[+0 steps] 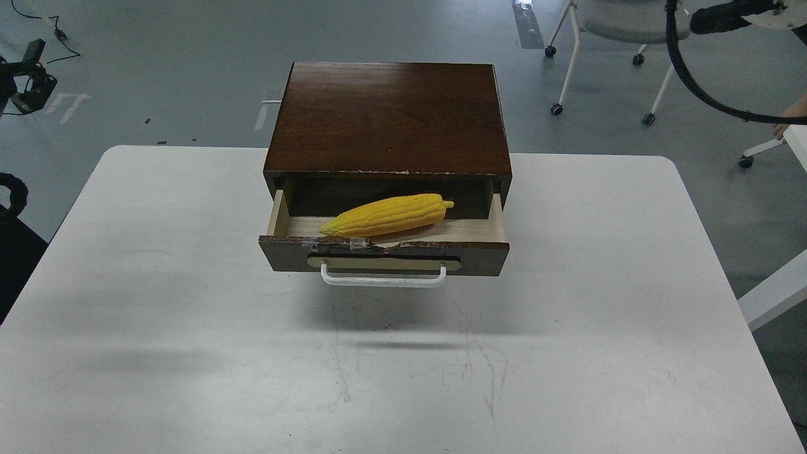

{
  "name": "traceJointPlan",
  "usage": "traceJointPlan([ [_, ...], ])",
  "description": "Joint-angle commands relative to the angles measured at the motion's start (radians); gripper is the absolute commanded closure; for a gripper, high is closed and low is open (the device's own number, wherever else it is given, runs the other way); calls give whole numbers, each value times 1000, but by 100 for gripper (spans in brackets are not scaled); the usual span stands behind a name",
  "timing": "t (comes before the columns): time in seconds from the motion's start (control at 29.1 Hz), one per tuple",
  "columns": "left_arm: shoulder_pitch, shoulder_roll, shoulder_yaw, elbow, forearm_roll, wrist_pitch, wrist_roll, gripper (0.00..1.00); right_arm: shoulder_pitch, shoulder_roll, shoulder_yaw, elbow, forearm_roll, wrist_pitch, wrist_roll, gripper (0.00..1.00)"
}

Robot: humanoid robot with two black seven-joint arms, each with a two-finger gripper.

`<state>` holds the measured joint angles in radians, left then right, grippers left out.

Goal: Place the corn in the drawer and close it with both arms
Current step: 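Withdraw the right arm and bring the left hand to the drawer front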

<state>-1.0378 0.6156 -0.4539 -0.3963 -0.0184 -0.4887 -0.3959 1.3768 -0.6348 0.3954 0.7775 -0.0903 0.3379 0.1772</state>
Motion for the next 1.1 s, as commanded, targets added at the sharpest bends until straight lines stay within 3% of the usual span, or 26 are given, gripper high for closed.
traceJointPlan([
  [0.0,-31,4,-2,-48,159,0,-61,59,-70,7,62,-137,61,1,2,0],
  [0.03,-42,18,-2,-94,223,0,-93,69,-103,7,81,-154,67,4,5,0],
  [0.17,-62,91,-3,-278,423,0,-93,100,-221,7,158,-159,145,24,39,0],
  [0.31,-62,212,-11,-600,673,0,-93,100,-332,18,224,-161,204,20,67,0],
  [0.55,-59,346,-19,-999,1003,0,-93,100,-418,110,249,-253,351,-4,68,0],
  [0.86,-47,406,3,-1259,1547,0,-93,100,-489,195,324,-316,394,3,70,0],
  [1.07,-45,402,75,-1366,1640,0,-93,100,-476,179,326,-316,394,3,68,0],
])
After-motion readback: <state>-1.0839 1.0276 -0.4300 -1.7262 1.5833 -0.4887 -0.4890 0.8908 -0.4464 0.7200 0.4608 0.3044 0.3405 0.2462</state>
